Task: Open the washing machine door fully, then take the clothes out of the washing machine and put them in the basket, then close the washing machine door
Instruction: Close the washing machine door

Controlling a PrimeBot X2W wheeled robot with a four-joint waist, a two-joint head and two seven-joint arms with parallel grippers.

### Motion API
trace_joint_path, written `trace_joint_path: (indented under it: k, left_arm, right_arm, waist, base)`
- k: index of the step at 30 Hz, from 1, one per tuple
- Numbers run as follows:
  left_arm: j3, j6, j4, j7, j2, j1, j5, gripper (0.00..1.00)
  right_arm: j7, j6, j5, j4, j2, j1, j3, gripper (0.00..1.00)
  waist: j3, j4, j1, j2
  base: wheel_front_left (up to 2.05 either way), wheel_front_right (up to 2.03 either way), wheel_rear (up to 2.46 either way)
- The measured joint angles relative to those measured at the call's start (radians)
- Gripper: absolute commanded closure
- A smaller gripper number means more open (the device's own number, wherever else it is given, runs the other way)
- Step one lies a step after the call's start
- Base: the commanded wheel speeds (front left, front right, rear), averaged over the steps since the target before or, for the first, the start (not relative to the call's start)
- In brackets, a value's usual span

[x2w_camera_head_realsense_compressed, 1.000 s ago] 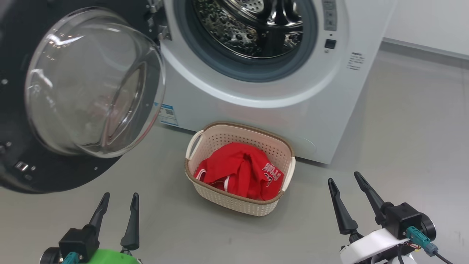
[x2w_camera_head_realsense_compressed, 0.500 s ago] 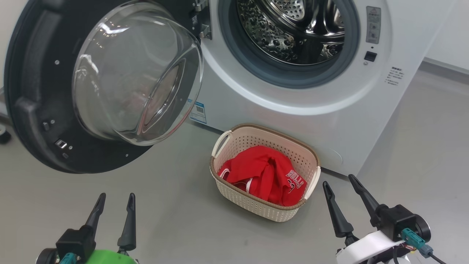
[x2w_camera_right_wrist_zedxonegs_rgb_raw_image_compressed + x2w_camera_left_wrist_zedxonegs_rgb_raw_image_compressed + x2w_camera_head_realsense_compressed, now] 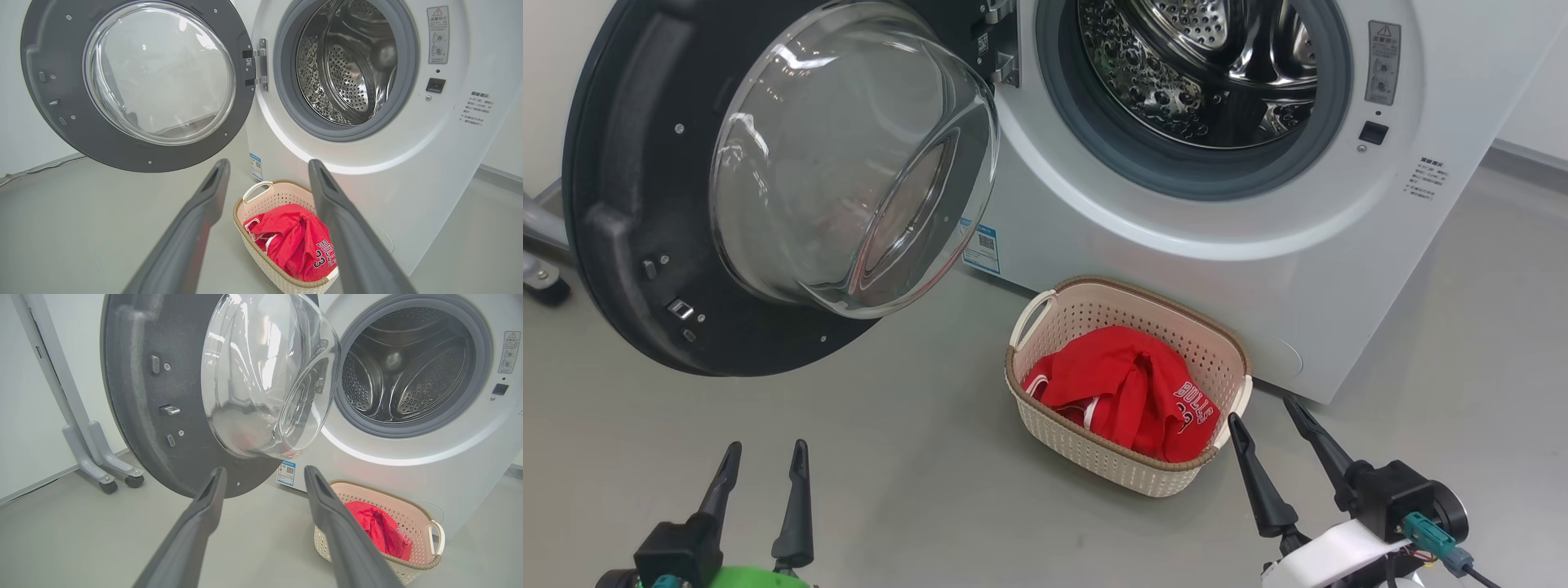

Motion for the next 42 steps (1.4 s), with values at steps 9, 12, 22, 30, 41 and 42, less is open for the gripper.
trace_joint_path:
  k: [9, 12, 22, 30, 41, 42]
  left_arm:
    - [0.000, 0.000, -0.004, 0.000, 0.000, 0.007, 0.000, 0.00]
    - [-0.001, 0.000, -0.004, 0.000, 0.000, 0.009, 0.000, 0.00]
    - [-0.002, 0.000, -0.006, 0.000, 0.000, 0.010, 0.000, 0.00]
    - [-0.001, 0.000, -0.010, 0.000, 0.000, 0.010, 0.000, 0.00]
    - [0.000, 0.000, -0.013, 0.000, 0.000, 0.010, 0.000, 0.00]
    - [0.000, 0.000, -0.013, 0.000, 0.000, 0.010, 0.000, 0.00]
  right_arm:
    - [0.000, 0.000, 0.000, 0.008, 0.000, 0.000, 0.004, 0.00]
    - [0.000, 0.000, 0.000, 0.009, 0.000, 0.000, 0.005, 0.00]
    - [0.000, 0.000, 0.000, 0.012, 0.000, 0.000, 0.006, 0.00]
    - [0.000, 0.000, 0.000, 0.014, 0.001, -0.001, 0.005, 0.00]
    - [0.000, 0.000, 0.000, 0.015, 0.001, -0.001, 0.005, 0.00]
    - [0.000, 0.000, 0.000, 0.015, 0.001, -0.001, 0.005, 0.00]
  waist:
    - [0.000, 0.000, 0.0000, 0.0000]
    - [-0.001, 0.000, 0.0000, 0.0000]
    - [-0.001, -0.001, 0.0000, 0.0000]
    - [-0.002, -0.002, 0.0001, 0.0000]
    - [0.001, -0.001, 0.0001, 0.0000]
    - [0.001, -0.001, 0.0001, 0.0000]
  base:
    - [0.00, 0.00, 0.00]
    - [0.00, 0.00, 0.00]
    - [0.00, 0.00, 0.00]
    - [0.00, 0.00, 0.00]
    - [0.00, 0.00, 0.00]
    - [0.00, 0.00, 0.00]
